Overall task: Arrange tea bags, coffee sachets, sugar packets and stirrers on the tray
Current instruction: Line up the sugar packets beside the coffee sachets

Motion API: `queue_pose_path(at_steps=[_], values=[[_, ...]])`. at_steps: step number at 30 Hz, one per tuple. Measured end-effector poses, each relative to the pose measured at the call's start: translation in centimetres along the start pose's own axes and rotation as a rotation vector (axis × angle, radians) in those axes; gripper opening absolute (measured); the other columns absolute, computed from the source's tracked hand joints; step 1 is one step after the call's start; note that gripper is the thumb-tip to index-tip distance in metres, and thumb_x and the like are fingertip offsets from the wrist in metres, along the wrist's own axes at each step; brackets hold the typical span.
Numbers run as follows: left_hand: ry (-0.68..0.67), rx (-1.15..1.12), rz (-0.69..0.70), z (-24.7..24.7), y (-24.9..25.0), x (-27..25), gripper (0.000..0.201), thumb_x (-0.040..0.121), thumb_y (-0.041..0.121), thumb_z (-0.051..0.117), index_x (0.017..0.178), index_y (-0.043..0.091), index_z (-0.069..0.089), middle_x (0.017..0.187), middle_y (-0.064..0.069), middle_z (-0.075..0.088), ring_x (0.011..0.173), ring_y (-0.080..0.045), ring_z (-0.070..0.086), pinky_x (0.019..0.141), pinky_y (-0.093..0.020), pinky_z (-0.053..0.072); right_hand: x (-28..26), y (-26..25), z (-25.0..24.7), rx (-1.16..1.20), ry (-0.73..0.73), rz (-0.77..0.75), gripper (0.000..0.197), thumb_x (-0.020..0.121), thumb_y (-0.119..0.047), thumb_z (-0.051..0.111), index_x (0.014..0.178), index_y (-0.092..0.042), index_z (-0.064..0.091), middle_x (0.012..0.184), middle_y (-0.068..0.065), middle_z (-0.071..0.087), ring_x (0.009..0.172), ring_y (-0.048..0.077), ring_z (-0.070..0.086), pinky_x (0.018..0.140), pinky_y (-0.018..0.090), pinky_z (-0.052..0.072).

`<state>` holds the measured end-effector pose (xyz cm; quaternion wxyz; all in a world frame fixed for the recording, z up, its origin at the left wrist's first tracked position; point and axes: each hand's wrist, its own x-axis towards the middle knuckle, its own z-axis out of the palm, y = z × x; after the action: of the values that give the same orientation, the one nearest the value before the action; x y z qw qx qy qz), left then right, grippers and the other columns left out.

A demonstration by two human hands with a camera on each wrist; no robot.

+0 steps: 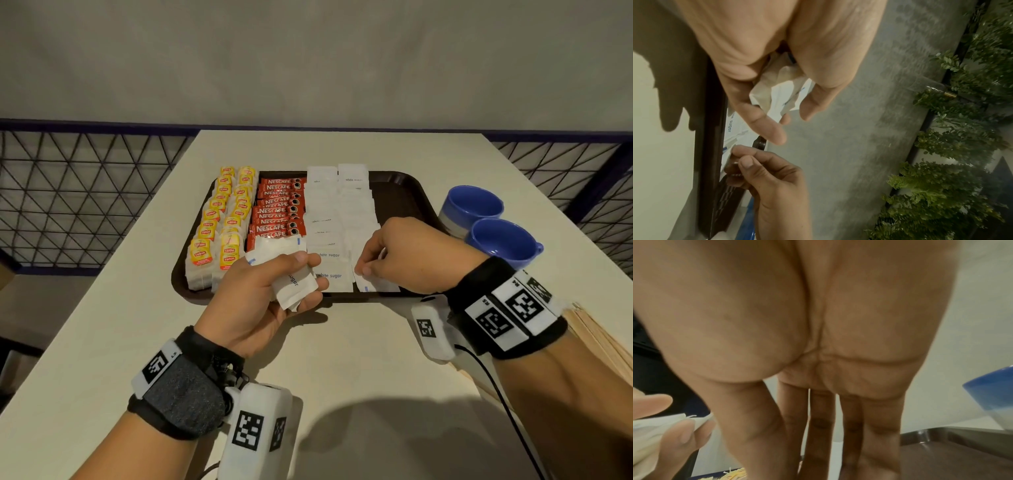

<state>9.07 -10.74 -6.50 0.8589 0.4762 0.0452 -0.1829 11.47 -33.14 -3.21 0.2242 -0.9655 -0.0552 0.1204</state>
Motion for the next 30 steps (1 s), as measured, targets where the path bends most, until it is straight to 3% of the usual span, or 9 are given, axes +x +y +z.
queue_pose_path(at_steps=[4, 8, 12, 16, 18, 22, 26, 30], values=[[-0.007, -0.104, -0.060, -0.1, 0.1, -0.1, 0.030, 0.095, 0.000, 0.050, 0.123, -0.007, 0.060, 0.108, -0.023, 0.073, 0.089, -0.043, 0.073, 0.064, -0.041, 0.064, 0.0, -0.2, -0.1, 0.003, -0.020, -0.001, 0.017, 0.099, -0.022, 0.066, 0.104, -0.023, 0.083, 0.099, -0.016, 0.077, 0.086, 0.000, 0.067, 0.075, 0.008, 0.047], [-0.025, -0.188, -0.092, -0.1, 0.2, 0.0, 0.043, 0.092, -0.005, 0.034, 0.127, -0.007, 0.057, 0.109, -0.024, 0.072, 0.092, -0.046, 0.074, 0.067, -0.046, 0.064, -0.1, -0.5, 0.0, 0.033, -0.028, 0.002, 0.017, 0.099, -0.021, 0.067, 0.103, -0.023, 0.083, 0.097, -0.015, 0.076, 0.084, 0.000, 0.067, 0.078, 0.012, 0.051], [-0.026, -0.195, -0.105, 0.0, 0.3, -0.1, 0.044, 0.091, -0.008, 0.031, 0.127, -0.008, 0.056, 0.111, -0.024, 0.073, 0.094, -0.049, 0.074, 0.070, -0.050, 0.065, -0.4, -0.7, -0.2, 0.074, -0.034, -0.011, 0.016, 0.098, -0.019, 0.068, 0.099, -0.023, 0.083, 0.076, -0.020, 0.073, 0.070, -0.011, 0.067, 0.072, 0.012, 0.052], [-0.045, -0.154, -0.082, 0.0, 0.2, -0.1, 0.043, 0.095, -0.015, 0.034, 0.134, -0.006, 0.052, 0.120, -0.026, 0.072, 0.103, -0.053, 0.070, 0.081, -0.054, 0.063, -0.6, -1.0, 0.0, 0.132, -0.091, 0.008, 0.019, 0.101, -0.018, 0.064, 0.097, -0.020, 0.082, 0.083, -0.005, 0.079, 0.079, 0.012, 0.077, 0.082, 0.032, 0.065], [-0.064, -0.129, -0.061, 0.0, 0.1, -0.2, 0.043, 0.098, -0.014, 0.039, 0.138, -0.004, 0.050, 0.124, -0.026, 0.071, 0.107, -0.053, 0.069, 0.087, -0.056, 0.060, -0.6, -1.1, -0.1, 0.121, -0.079, 0.001, 0.020, 0.101, -0.020, 0.064, 0.096, -0.020, 0.083, 0.083, -0.006, 0.079, 0.080, 0.012, 0.076, 0.086, 0.034, 0.064], [-0.057, -0.087, 0.000, 0.6, 0.0, -0.4, 0.041, 0.097, 0.003, 0.054, 0.138, 0.001, 0.052, 0.125, -0.024, 0.071, 0.109, -0.047, 0.071, 0.088, -0.054, 0.060, -1.3, -2.3, -0.7, 0.257, 0.040, -0.072, 0.017, 0.100, -0.035, 0.066, 0.099, -0.023, 0.079, 0.083, -0.004, 0.078, 0.077, 0.015, 0.075, 0.085, 0.038, 0.064], [-0.027, 0.020, 0.064, 1.4, 0.0, -0.9, 0.034, 0.102, 0.026, 0.052, 0.129, 0.007, 0.061, 0.115, -0.018, 0.076, 0.096, -0.032, 0.077, 0.061, -0.034, 0.064, -2.6, -4.5, -0.2, 0.355, 0.072, -0.170, 0.035, 0.081, -0.053, 0.080, 0.088, -0.020, 0.073, 0.080, 0.005, 0.075, 0.068, 0.021, 0.067, 0.078, 0.046, 0.061], [-0.072, 0.071, 0.084, 1.7, -0.1, -1.0, 0.048, 0.100, 0.042, 0.045, 0.132, 0.009, 0.060, 0.117, -0.017, 0.076, 0.104, -0.031, 0.076, 0.066, -0.038, 0.065, -3.0, -5.6, 1.1, 0.342, 0.056, -0.191, 0.043, 0.073, -0.047, 0.091, 0.083, -0.013, 0.067, 0.072, 0.010, 0.071, 0.057, 0.009, 0.054, 0.065, 0.039, 0.053]])
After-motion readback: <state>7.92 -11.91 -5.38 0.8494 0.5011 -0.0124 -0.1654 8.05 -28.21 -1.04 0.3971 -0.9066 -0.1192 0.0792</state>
